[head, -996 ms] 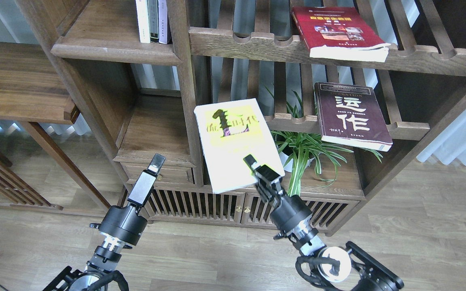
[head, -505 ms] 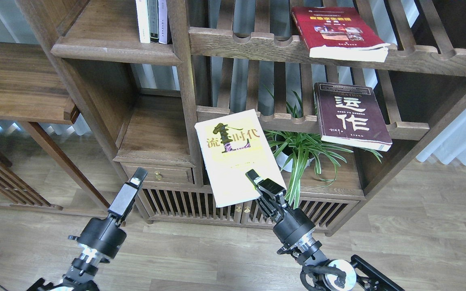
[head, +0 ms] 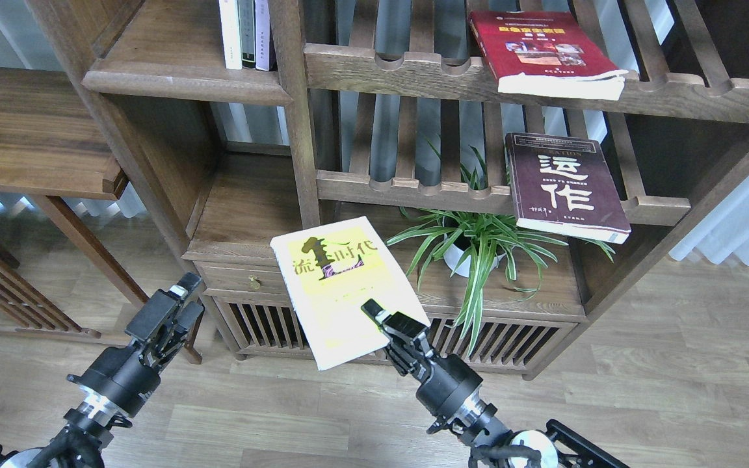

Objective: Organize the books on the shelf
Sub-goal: 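Lower the yellow book and grip it between both grippers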

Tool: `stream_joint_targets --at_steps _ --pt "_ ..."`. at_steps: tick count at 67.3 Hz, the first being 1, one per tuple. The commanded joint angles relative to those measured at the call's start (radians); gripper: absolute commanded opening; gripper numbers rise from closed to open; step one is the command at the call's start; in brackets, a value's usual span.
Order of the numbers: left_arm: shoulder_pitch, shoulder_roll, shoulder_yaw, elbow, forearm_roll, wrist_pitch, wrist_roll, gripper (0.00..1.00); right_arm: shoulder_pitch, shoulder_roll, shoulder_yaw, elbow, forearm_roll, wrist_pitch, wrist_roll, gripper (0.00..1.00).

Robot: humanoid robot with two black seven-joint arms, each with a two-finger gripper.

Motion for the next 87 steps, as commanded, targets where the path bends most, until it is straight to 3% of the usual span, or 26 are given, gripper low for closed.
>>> stream_joint_targets --at_steps 1,87 --pt "0.005 0.031 0.040 0.000 -0.004 0.000 0.000 0.99 -0.001 0.003 -0.019 -0.001 -0.003 0.000 0.000 0.05" --pt "-0.018 0.047 0.197 0.006 -0.013 0.000 0.002 0.96 0.005 0.055 -0.180 0.022 -0.055 0.000 0.000 0.05"
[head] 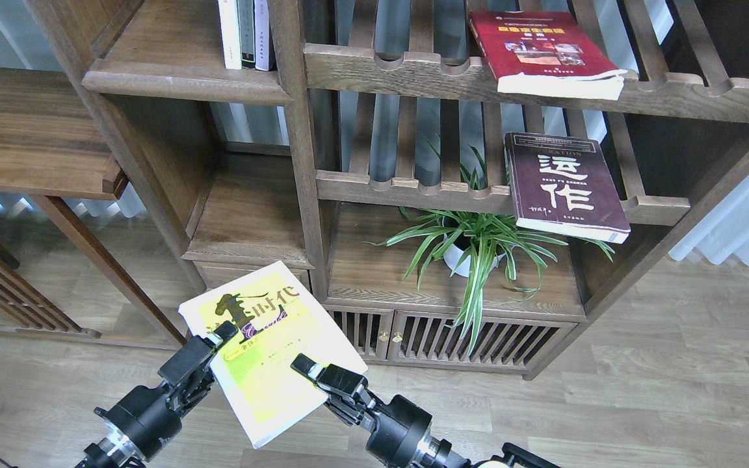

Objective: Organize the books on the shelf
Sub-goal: 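Lower the yellow book and grip it between both grippers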

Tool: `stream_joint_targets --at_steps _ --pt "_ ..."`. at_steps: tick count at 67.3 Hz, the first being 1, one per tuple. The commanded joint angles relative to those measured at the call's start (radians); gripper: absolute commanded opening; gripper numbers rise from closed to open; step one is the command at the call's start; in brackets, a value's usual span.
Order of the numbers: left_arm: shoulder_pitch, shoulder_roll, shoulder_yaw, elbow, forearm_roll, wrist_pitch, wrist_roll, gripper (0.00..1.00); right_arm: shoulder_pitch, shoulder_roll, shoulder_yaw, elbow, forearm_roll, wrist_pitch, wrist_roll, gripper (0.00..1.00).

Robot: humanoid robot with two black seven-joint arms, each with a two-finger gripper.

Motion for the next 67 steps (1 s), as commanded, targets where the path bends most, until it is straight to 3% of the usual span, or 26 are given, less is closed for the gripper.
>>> stream_joint_targets --at_steps 1,15,25,37,48,60,65,66,67 --pt "-0.006 0.000 0.011 -0.001 0.000 0.000 0.000 0.96 -0.003 0.000 -0.002 0.000 -0.003 0.000 0.000 0.05" --pt "-0.009 0.001 0.046 0.001 0.006 0.000 0.005 0.90 0.001 0.000 -0.002 -0.002 -0.003 0.000 0.000 0.05" --pt "-0.016 0.000 0.068 0.001 0.008 0.000 0.006 0.70 0.002 0.000 -0.002 -0.002 -0.001 0.000 0.000 0.05" --pt "-0.046 -0.007 0.080 0.001 0.009 0.000 0.005 0.66 0.001 0.000 -0.002 -0.003 -0.001 0.000 0.000 0.05" --pt "-0.049 -0.005 0.086 0.001 0.011 0.000 0.006 0.47 0.002 0.000 -0.002 -0.003 -0.003 0.000 0.000 0.05" --pt "-0.047 0.001 0.094 0.002 0.012 0.000 0.005 0.39 0.002 0.000 -0.002 -0.003 -0.003 0.000 0.000 0.05" --pt "-0.047 0.001 0.094 0.002 0.012 0.000 0.006 0.31 0.001 0.000 -0.002 -0.003 -0.003 0.000 0.000 0.05" --pt "-0.047 0.001 0.095 0.001 0.012 0.000 0.005 0.20 0.001 0.000 -0.002 -0.003 -0.003 0.000 0.000 0.05" --pt "-0.047 0.001 0.097 0.002 0.012 0.000 0.005 0.18 0.001 0.000 -0.003 -0.003 -0.004 0.000 0.000 0.05"
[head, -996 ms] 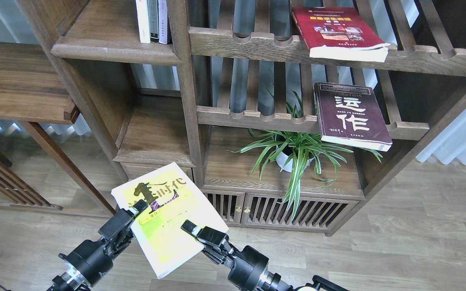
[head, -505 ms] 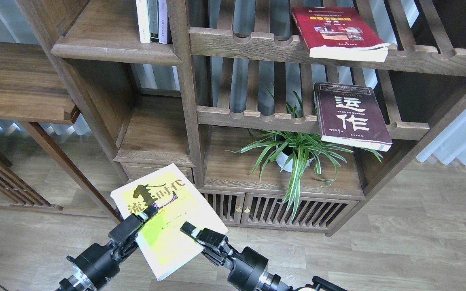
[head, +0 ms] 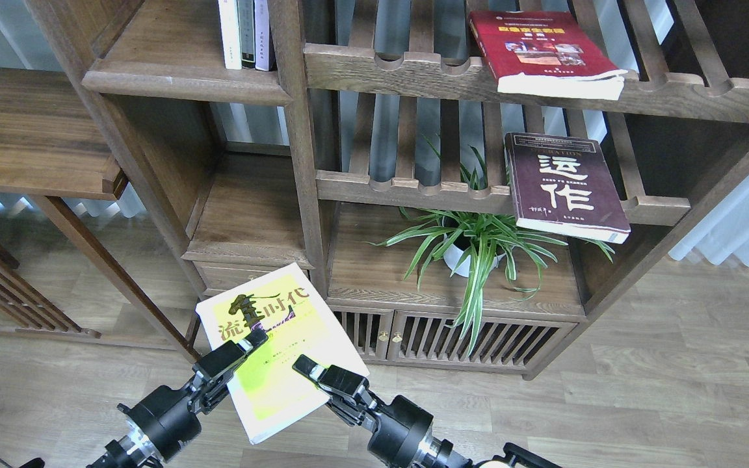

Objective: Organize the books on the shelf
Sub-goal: 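Lower the yellow book and grip it between both grippers, then carry the yellow book up with the left gripper toward the upper shelf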

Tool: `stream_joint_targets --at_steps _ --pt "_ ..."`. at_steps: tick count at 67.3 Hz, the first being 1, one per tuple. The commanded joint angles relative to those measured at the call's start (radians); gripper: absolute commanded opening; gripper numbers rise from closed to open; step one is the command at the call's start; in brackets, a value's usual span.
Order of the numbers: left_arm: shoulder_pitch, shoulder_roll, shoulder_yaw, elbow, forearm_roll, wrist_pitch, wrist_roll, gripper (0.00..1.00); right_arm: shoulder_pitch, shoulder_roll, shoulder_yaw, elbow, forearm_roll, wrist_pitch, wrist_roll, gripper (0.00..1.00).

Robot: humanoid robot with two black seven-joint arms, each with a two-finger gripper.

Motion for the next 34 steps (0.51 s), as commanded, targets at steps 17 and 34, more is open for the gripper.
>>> stream_joint_targets --at_steps 17,34 --pt "0.004 0.007 0.010 0.001 0.000 0.000 -0.001 0.07 0.000 0.000 0.001 -0.006 -0.009 0.000 0.000 0.10" --pt "0.004 0.007 0.007 0.001 0.000 0.000 -0.001 0.07 -0.001 0.000 0.008 -0.008 -0.023 0.000 0.010 0.47"
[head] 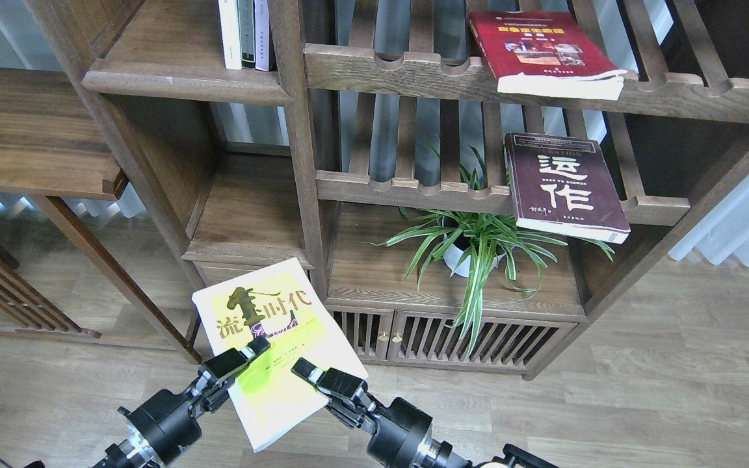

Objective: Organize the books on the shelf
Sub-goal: 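Carry the yellow book up with the left gripper toward the upper shelf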

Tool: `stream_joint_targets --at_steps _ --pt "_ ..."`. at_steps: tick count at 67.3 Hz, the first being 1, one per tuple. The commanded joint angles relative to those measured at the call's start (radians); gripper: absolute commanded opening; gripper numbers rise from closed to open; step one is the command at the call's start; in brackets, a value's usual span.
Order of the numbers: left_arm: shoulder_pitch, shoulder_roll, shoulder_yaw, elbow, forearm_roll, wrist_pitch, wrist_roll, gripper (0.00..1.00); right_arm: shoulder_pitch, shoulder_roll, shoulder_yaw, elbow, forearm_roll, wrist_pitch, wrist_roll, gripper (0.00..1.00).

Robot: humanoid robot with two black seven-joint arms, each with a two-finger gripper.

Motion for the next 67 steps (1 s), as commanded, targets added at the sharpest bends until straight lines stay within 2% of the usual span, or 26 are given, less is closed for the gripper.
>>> stream_joint_targets --at_steps 1,10,11,17,34,43,57,67 --pt "0.000 -0.001 -0.003 0.000 0.000 0.000 0.000 0.07 -0.001 0.000 0.007 0.000 -0.006 0.000 0.010 0.47" --pt "0.000 -0.002 -0.003 0.002 0.000 0.000 0.000 0.07 -0.004 0.000 0.019 0.000 -0.005 0.000 0.013 0.56" --pt "0.000 -0.004 -0.003 0.002 0.000 0.000 0.000 0.07 -0.004 0.000 0.020 0.000 -0.005 0.000 0.014 0.61" --pt "0.000 -0.002 -0.004 0.003 0.000 0.000 0.000 0.07 -0.002 0.000 0.020 0.000 -0.006 0.000 0.014 0.68" --pt "-0.003 -0.004 -0.016 0.005 0.000 0.000 -0.002 0.08 0.002 0.000 0.025 -0.010 -0.005 0.000 0.014 0.83" --pt "-0.005 -0.001 -0.045 0.003 0.003 0.000 0.000 0.07 0.002 0.000 0.071 -0.062 -0.005 0.000 0.013 0.87" --pt "-0.003 0.056 -0.113 -0.003 0.023 0.000 0.003 0.07 0.027 0.000 0.145 -0.140 -0.006 0.000 0.013 0.88" --pt "0.012 0.078 -0.211 -0.003 0.136 0.000 0.003 0.07 0.037 0.000 0.172 -0.168 -0.006 0.000 0.013 0.90"
